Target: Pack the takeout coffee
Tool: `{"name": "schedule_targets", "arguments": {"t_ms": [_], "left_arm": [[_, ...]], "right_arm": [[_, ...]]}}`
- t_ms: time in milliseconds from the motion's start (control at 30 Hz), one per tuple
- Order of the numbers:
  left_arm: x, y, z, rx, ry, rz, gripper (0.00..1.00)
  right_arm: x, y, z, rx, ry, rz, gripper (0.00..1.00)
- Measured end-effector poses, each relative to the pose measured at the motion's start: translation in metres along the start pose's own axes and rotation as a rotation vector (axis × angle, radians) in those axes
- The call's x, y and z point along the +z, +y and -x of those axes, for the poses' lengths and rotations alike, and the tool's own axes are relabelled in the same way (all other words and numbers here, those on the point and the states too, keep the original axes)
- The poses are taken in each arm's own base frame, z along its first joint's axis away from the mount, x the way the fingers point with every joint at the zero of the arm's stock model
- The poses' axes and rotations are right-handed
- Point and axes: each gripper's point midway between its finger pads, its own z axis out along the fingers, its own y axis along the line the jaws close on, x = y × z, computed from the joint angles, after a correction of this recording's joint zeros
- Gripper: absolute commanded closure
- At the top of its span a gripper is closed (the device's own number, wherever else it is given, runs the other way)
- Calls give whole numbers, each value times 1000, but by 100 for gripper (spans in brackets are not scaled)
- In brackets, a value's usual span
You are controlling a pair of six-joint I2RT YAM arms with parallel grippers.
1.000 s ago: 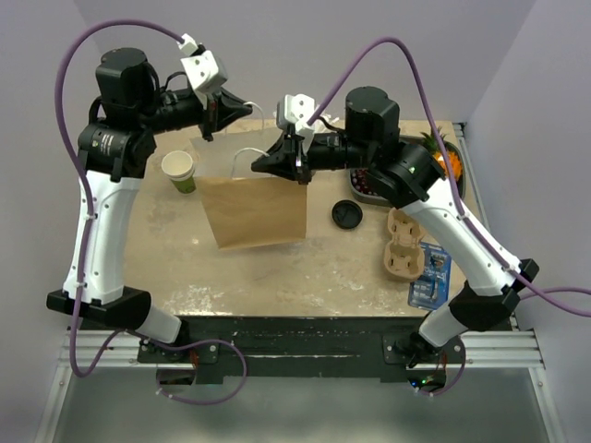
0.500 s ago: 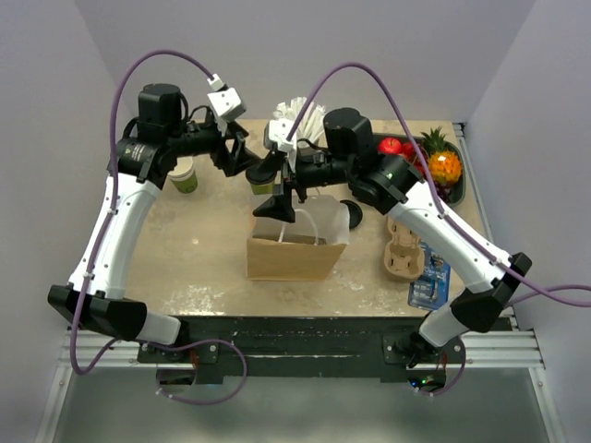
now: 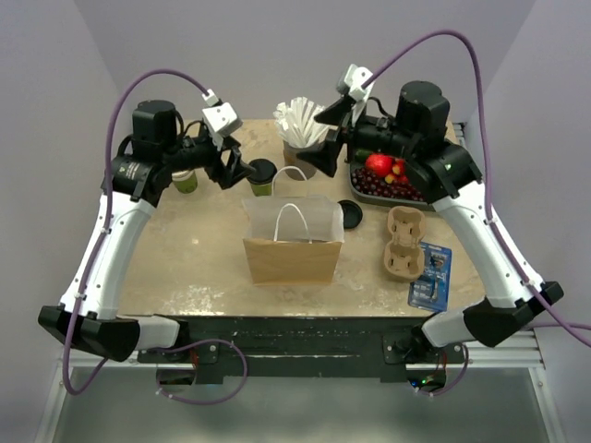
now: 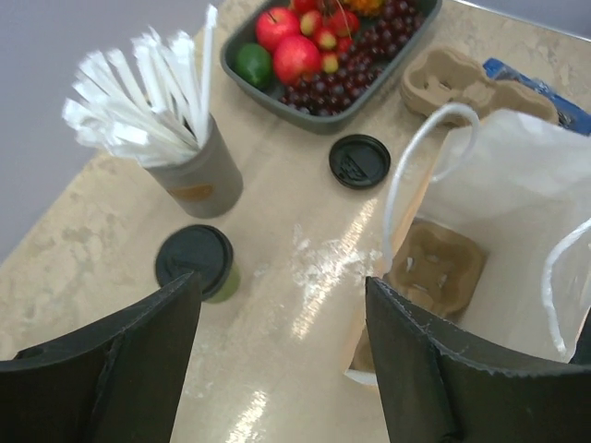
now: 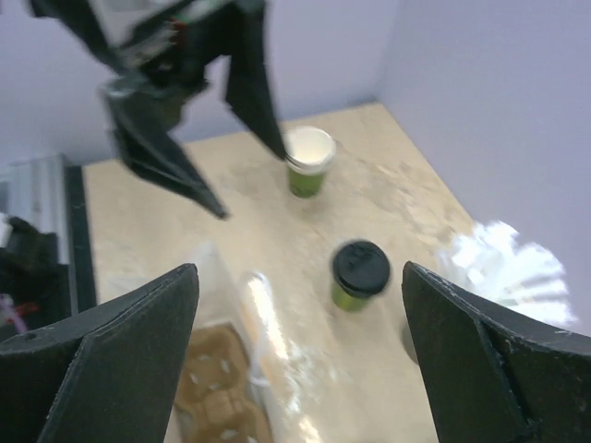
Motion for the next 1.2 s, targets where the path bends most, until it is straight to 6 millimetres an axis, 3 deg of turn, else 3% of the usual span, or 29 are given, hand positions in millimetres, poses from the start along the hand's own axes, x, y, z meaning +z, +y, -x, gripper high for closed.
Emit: {"name": "schedule_targets", "arguments": {"t_ms": [67,133,233,333,433,567,767,900,933,1000,1100,1133,1167,1200], "left_arm": [[6,-6,-20,-36,33,-32,26],[14,-13,-41,-77,65,-71,27],[23,-21,-59,-141,94,-124,30],[30,-25,-65,-177,97,-166,36],[36,-29,-67,-195,95,-199,49],[43,-38,-70,-193,101,-246,63],[49,-48,-79,-184,128,-301,75],[48,-56,-84,-160,146,-328,83],[48,-58,-85,-157,151,-334,86],[48,-63,-86,-143,159,-350,91],[47,-71,-89,-127,172,-375,86],[46,-74,-88,-125,174,-381,79],[45,-76,-87,-120,173,-382,65],[42,-77,-84,-111,168,-378,60]], "right_arm": [[-5,-18,-16,5,39,-37,8],[-9,-24,-44,5,114,-37,8],[-8,-12,-90,21,229,26,9],[-11,-1,-129,38,320,78,10],[-14,4,-151,41,368,107,12],[-14,5,-165,21,393,125,25],[-7,6,-187,9,441,169,48],[0,14,-200,12,477,206,74],[1,16,-201,5,477,214,92],[4,25,-200,-9,477,238,100],[9,38,-198,-27,476,269,100],[10,41,-197,-32,476,272,100],[10,43,-196,-37,475,272,100],[10,46,-192,-43,470,273,100]]}}
